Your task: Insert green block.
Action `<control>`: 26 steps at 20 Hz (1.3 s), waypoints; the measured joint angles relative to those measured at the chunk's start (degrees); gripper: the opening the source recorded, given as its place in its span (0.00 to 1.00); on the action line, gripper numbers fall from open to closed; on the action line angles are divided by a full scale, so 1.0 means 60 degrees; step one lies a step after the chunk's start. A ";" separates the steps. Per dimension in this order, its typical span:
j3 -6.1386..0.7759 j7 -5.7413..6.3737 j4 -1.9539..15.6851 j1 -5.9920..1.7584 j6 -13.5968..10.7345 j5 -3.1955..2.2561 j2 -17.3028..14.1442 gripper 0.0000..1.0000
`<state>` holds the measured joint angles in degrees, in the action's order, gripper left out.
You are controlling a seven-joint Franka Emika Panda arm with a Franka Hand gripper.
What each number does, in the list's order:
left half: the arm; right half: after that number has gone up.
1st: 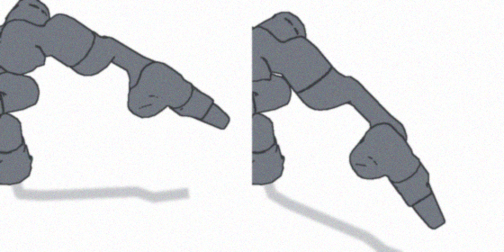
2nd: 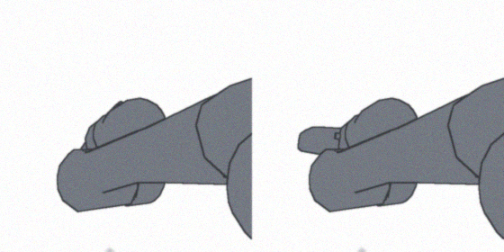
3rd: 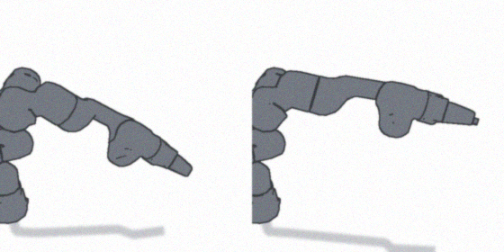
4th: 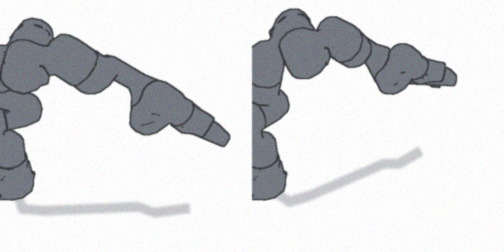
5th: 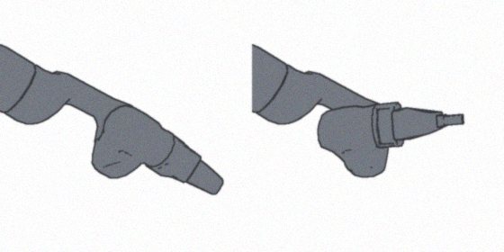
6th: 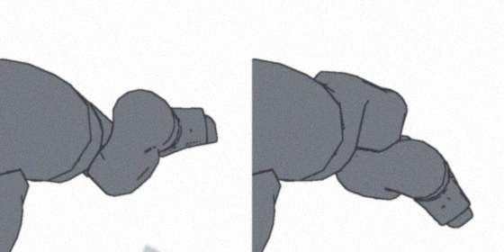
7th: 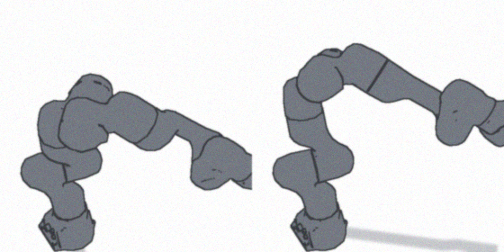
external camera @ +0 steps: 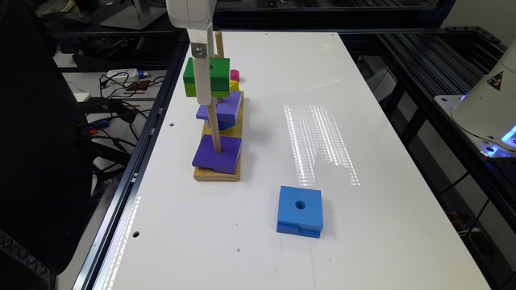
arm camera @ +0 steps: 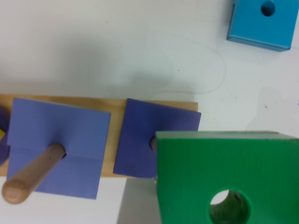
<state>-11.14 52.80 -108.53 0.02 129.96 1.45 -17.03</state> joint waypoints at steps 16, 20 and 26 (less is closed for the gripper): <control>0.0050 -0.0015 -0.0159 -0.0044 0.0015 -0.0060 -0.0030 0.00; 0.0047 -0.0015 -0.0159 -0.0043 0.0015 -0.0060 -0.0031 0.00; 0.0030 -0.0013 -0.0159 -0.0040 0.0016 -0.0060 -0.0031 0.00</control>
<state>-10.96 52.72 -109.48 -0.22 130.05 1.09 -17.21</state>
